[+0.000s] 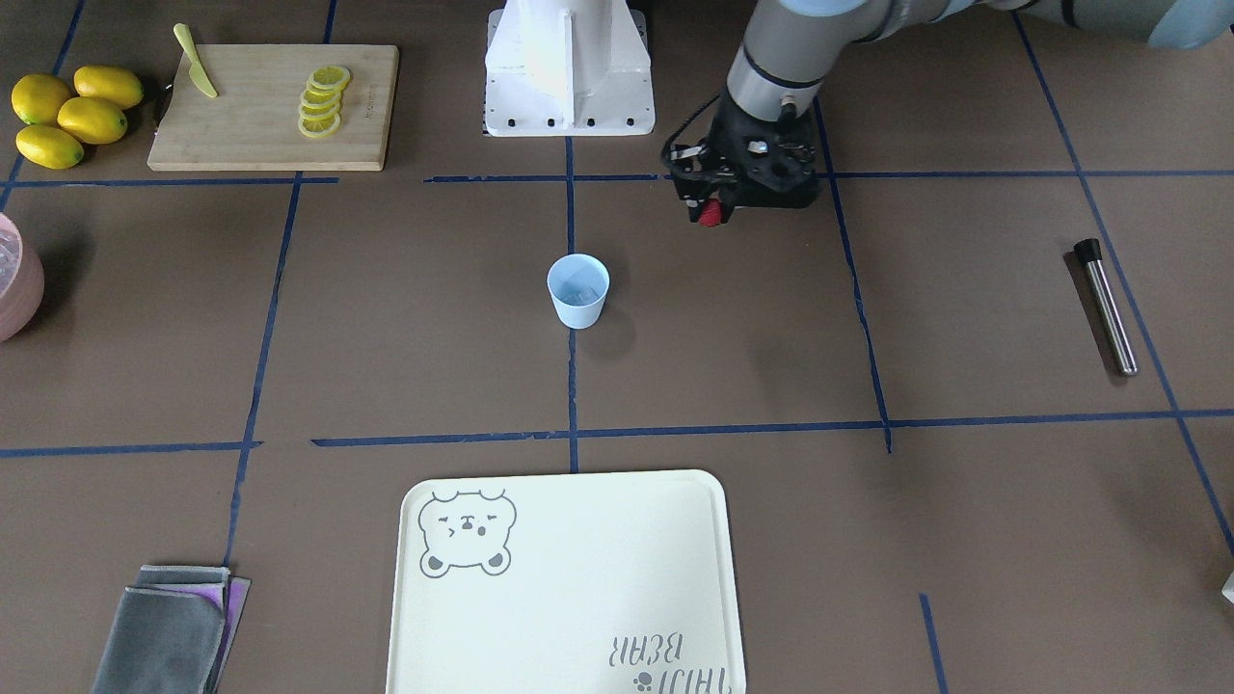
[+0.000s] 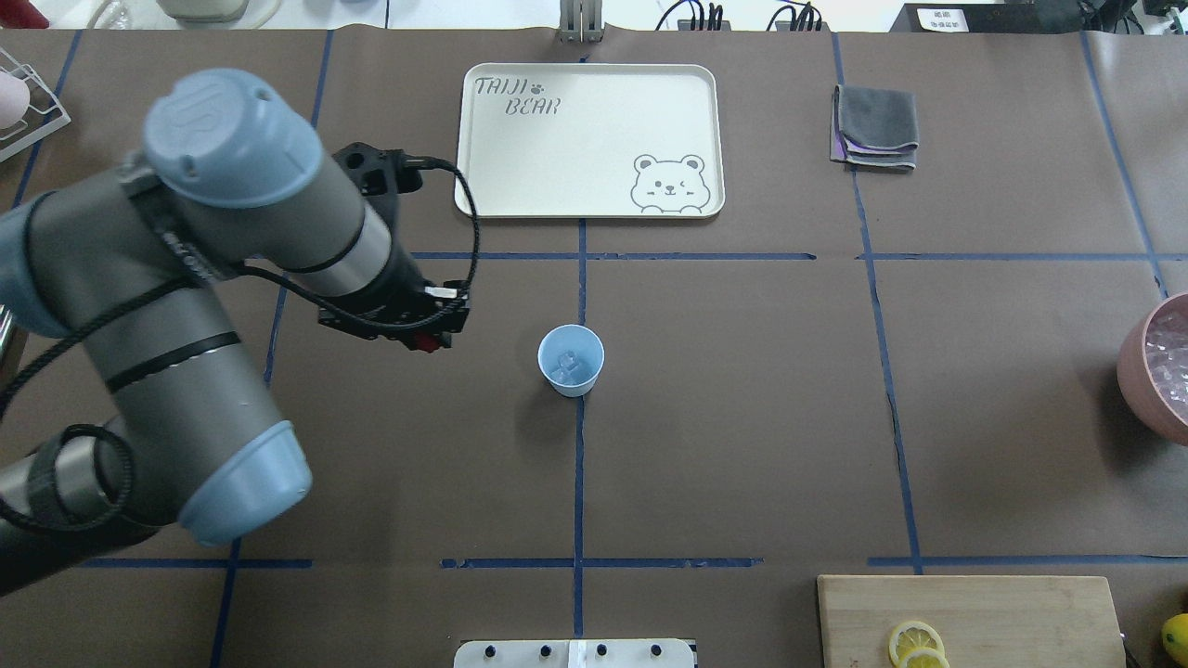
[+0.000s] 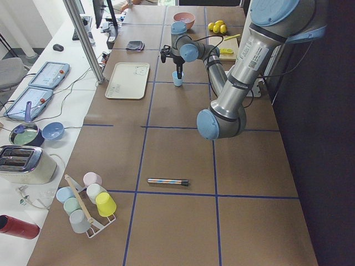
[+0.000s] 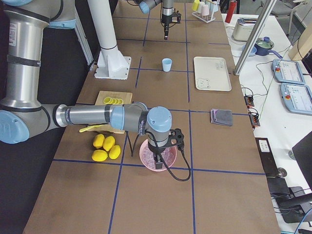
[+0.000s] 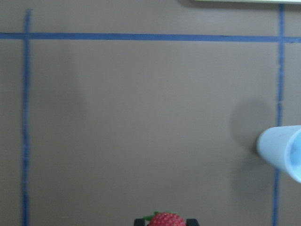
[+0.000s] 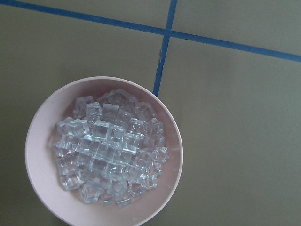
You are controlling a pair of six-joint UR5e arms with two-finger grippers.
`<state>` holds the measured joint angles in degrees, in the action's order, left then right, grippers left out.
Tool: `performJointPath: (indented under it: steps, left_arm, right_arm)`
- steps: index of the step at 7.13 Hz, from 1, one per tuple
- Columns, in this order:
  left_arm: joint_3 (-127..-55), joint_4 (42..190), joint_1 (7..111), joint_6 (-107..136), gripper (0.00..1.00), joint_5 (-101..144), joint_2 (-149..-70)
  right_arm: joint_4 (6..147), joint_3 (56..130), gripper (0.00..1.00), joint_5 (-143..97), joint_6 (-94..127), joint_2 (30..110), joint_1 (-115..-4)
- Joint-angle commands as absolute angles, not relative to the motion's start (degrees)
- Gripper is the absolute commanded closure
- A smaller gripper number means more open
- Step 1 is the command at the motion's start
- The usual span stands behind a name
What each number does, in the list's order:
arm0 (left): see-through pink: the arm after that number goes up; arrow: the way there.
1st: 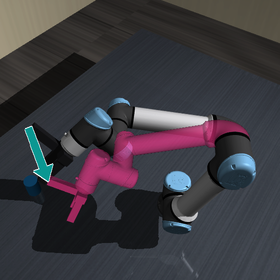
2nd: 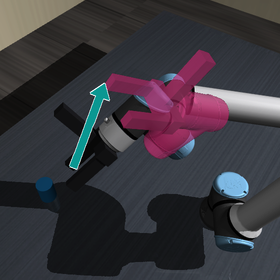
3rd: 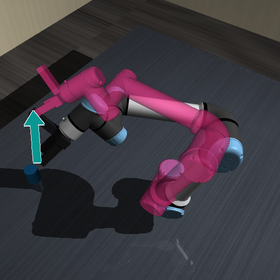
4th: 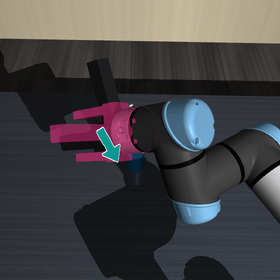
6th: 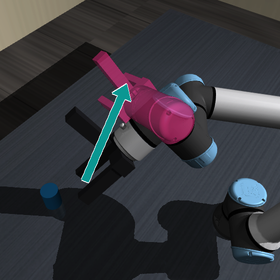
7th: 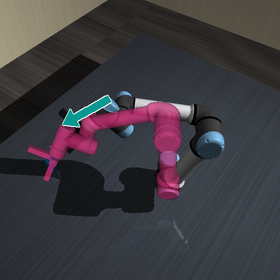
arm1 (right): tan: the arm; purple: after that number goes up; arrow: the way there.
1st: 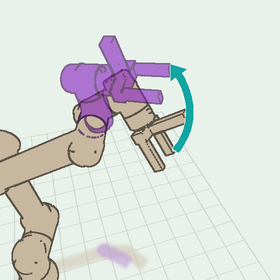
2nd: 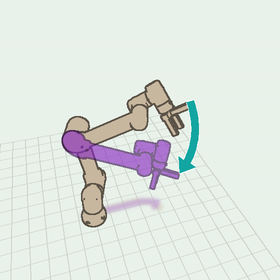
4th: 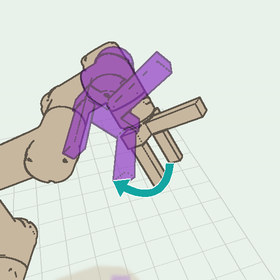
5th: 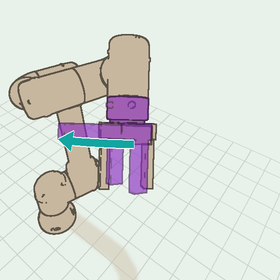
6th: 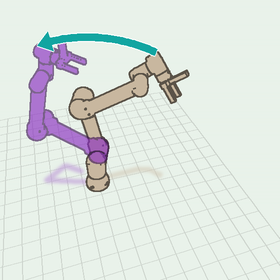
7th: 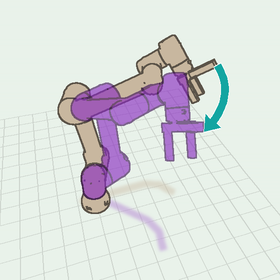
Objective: Mash ice and strawberries in cup
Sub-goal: 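Carry the strawberry with the left gripper over the cup and release it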
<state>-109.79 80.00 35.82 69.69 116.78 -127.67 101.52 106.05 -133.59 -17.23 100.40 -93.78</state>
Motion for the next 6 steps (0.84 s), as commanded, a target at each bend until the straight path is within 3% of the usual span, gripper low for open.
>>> performJointPath:
  steps: [1,3,4,5,6]
  left_arm:
    - [-98.40,80.07,32.27,75.48,1.00,112.43,-138.82]
    - [-96.16,80.16,31.29,76.64,1.00,110.83,-140.88]
    - [-96.15,80.16,31.29,76.81,0.90,110.83,-140.89]
    - [-96.15,80.33,31.20,78.03,0.24,110.83,-140.89]
    - [-96.15,80.42,31.20,77.87,0.00,110.83,-141.06]
  right_arm:
    - [101.51,106.08,0.01,-133.59,-17.23,100.46,-93.78]
    - [101.51,106.08,0.01,-133.59,-17.23,100.46,-93.78]
    - [101.51,106.17,0.01,-133.59,-17.23,100.46,-93.78]
    - [101.51,106.17,0.01,-133.59,-17.23,100.46,-93.78]
    - [101.51,106.17,0.01,-133.59,-17.23,100.46,-93.78]
